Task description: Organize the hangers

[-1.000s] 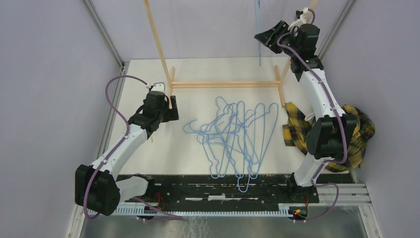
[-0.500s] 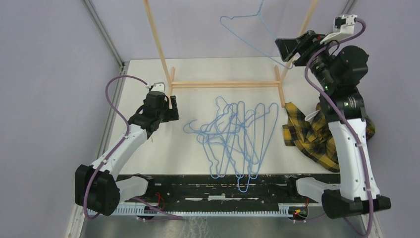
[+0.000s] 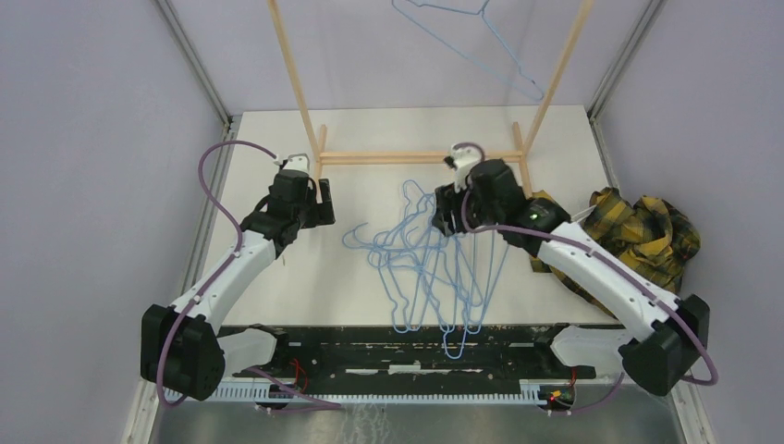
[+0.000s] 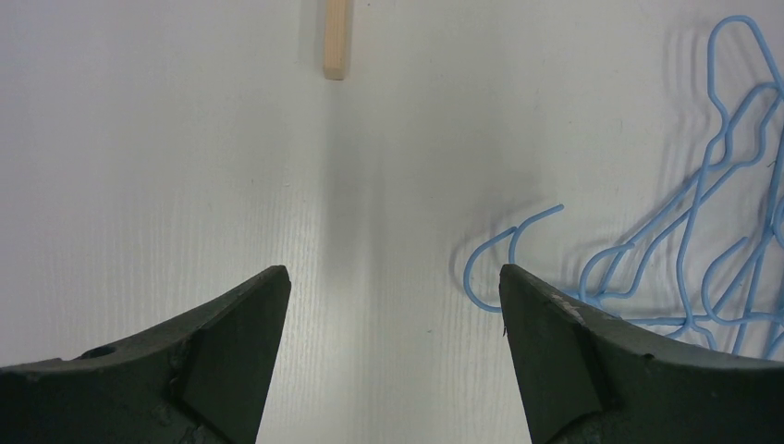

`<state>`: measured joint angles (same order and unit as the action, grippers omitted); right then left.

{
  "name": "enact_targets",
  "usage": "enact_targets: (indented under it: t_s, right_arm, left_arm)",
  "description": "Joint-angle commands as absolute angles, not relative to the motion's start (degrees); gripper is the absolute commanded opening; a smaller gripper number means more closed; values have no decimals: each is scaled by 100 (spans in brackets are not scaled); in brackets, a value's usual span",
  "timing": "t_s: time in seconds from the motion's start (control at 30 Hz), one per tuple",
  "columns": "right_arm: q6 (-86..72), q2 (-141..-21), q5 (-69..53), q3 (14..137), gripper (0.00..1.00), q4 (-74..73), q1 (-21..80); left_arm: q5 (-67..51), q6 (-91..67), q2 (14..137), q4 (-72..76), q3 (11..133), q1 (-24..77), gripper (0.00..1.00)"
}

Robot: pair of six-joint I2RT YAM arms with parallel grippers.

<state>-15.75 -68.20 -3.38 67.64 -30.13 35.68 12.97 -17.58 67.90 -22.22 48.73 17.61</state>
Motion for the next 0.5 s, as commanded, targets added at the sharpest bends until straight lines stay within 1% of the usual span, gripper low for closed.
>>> enact_targets:
  t_s: [0.0, 0.13, 0.2, 0.33, 0.47]
  right_arm:
    - [-1586, -7094, 22, 5891, 62, -3289, 4106]
    - [-2067, -7106, 1, 4943, 59, -2963, 4235]
    - [-2173, -7170, -123, 4706, 56, -2940, 4302]
    - [-2239, -7339, -87, 4579, 55, -2992, 4843]
    - [-2372, -7415, -106, 4592, 55, -2826, 5133]
  left_arm:
    - [1248, -1881, 6855, -2004, 5015, 1757, 91]
    - [1208, -1906, 6865, -2013, 4995, 1758, 91]
    - [1197, -1931, 6841, -2013, 4968, 1758, 91]
    - [1197, -1925, 6836, -2013, 4961, 1758, 91]
    - [1204, -1934, 6841, -2013, 4947, 1758, 91]
